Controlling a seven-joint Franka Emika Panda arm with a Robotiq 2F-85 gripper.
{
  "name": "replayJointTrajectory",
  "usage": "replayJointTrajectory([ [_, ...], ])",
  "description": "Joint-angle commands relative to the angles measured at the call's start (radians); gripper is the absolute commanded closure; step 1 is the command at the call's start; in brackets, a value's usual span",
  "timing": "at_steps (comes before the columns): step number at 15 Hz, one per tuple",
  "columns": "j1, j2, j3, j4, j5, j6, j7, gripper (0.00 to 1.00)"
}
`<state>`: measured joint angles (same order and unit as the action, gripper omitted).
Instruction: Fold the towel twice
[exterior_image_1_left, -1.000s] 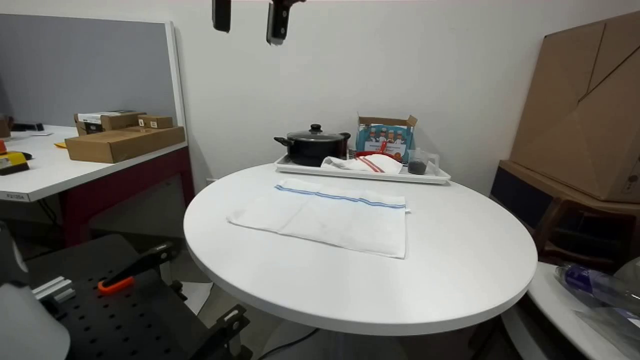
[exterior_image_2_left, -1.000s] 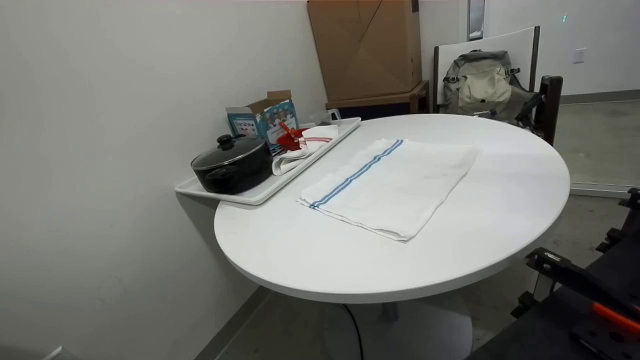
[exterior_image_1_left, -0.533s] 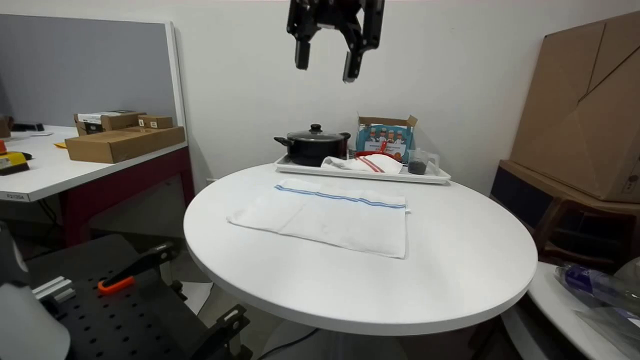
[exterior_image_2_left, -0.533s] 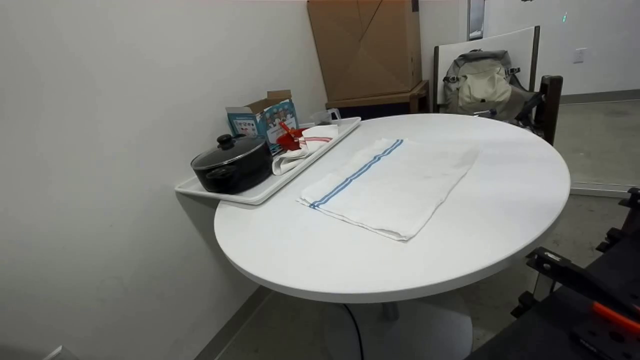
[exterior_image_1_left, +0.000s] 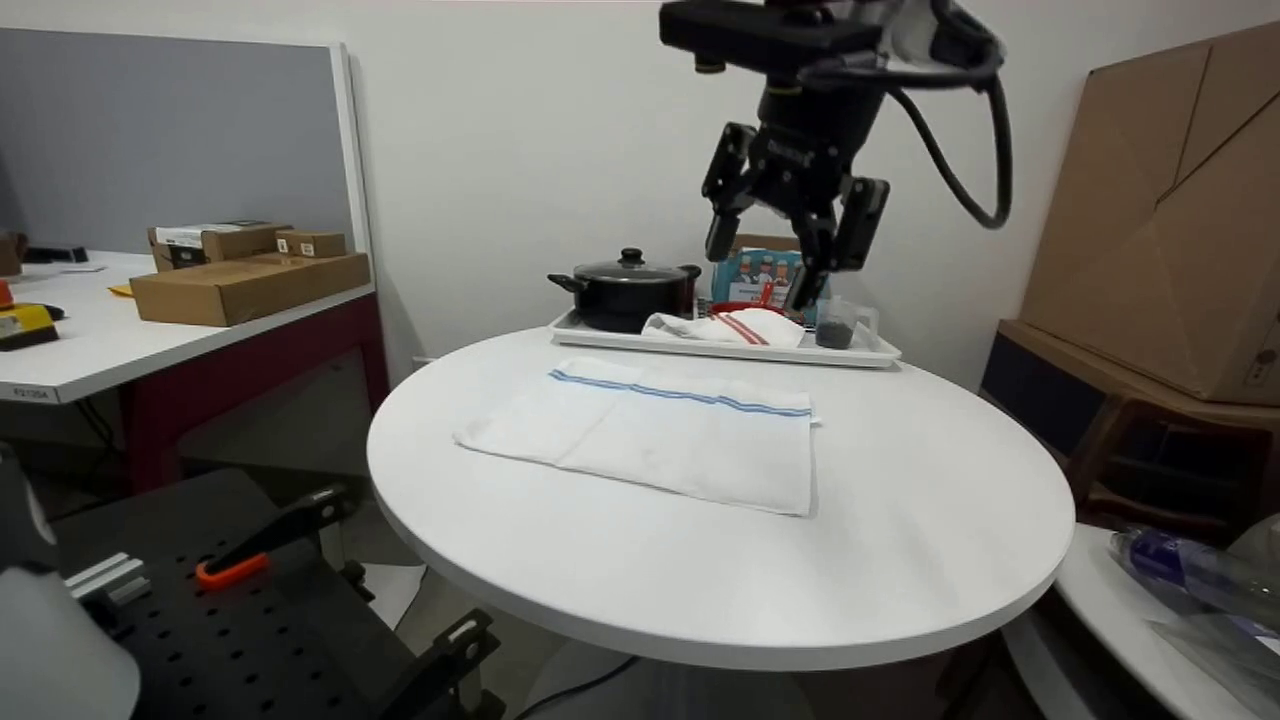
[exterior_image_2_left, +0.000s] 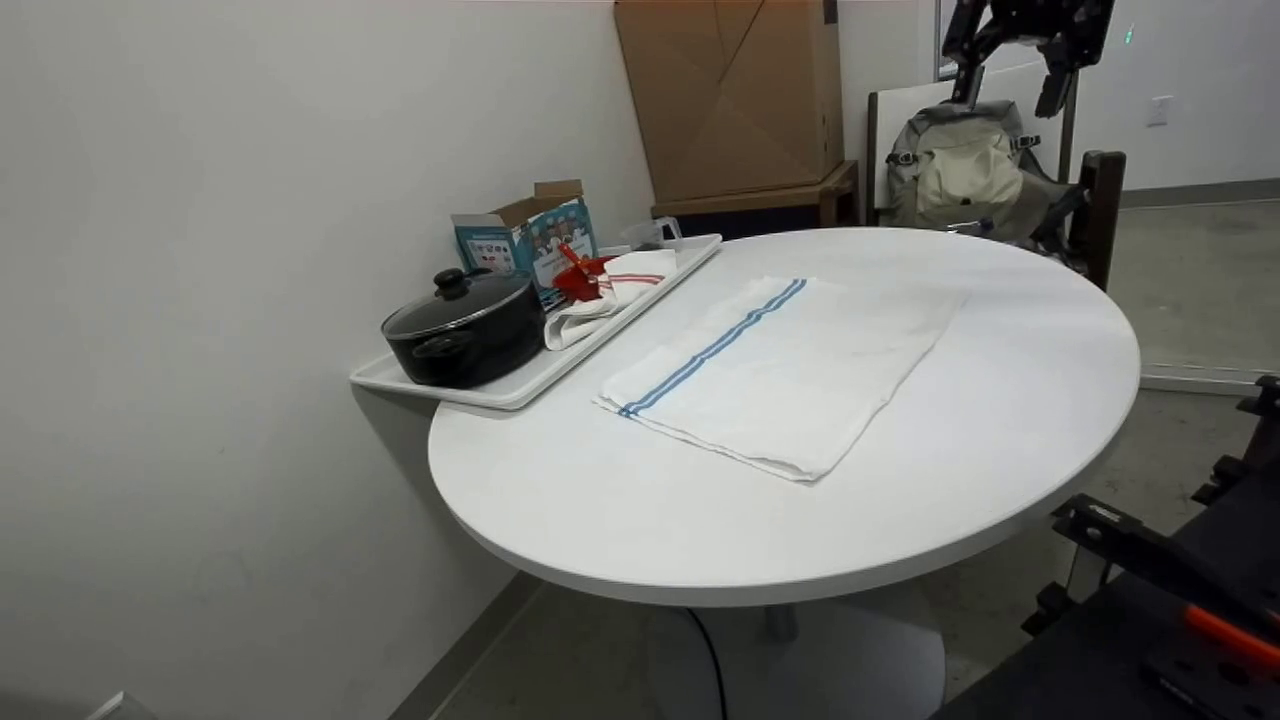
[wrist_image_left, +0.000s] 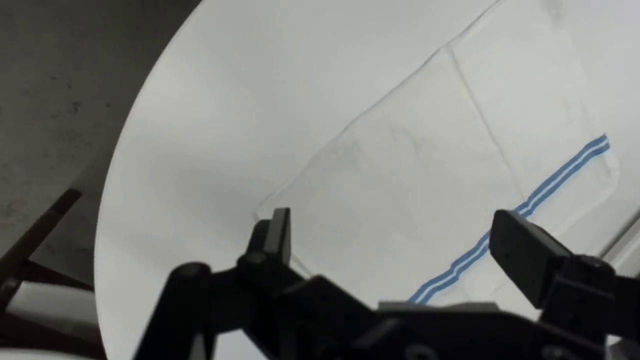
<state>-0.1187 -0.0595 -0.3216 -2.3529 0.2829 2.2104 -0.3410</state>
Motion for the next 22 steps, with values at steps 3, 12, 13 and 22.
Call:
replayJointTrajectory([
  [3, -0.092, 0.278, 0.047, 0.17, 0.107, -0.025, -0.054, 0.0],
  [12, -0.15, 0.559, 0.187, 0.36, 0.084, 0.005, 0.028, 0.0],
  [13, -0.153, 0.571, 0.194, 0.371, 0.086, 0.011, 0.039, 0.0],
  [22, -0.217, 0.659, 0.227, 0.434, 0.112, 0.082, 0.065, 0.0],
])
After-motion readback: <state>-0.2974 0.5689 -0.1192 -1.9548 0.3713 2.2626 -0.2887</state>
